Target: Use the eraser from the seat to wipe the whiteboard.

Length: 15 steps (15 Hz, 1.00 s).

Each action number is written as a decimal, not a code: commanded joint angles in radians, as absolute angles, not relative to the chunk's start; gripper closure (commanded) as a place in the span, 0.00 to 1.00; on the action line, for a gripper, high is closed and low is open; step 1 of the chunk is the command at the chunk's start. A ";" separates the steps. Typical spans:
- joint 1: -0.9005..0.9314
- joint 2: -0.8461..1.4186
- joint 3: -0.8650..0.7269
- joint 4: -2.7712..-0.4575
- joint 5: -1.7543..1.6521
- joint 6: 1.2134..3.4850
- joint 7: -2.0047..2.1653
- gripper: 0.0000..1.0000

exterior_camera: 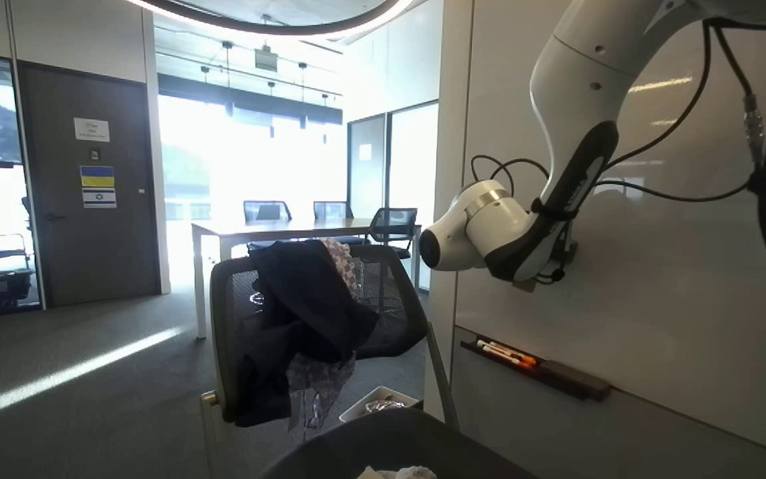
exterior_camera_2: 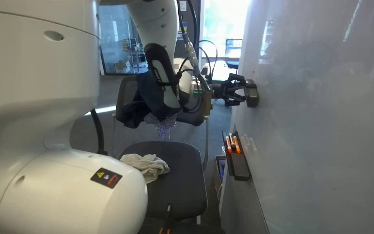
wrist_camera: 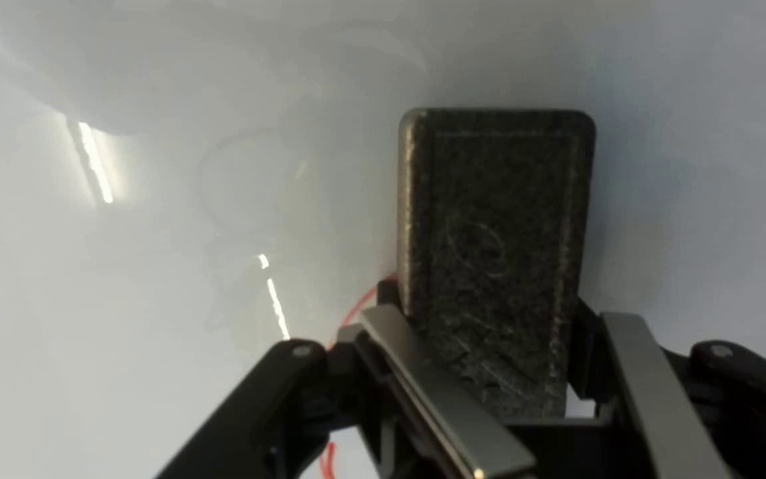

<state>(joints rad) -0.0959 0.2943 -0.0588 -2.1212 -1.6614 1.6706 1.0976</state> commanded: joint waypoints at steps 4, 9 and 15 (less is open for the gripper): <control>-0.129 0.112 -0.101 -2.131 -1.694 1.646 1.045 0.69; -0.116 0.135 -0.084 -2.005 -1.628 1.721 0.823 0.69; -0.102 0.309 -0.076 -1.884 -1.554 1.649 0.678 0.69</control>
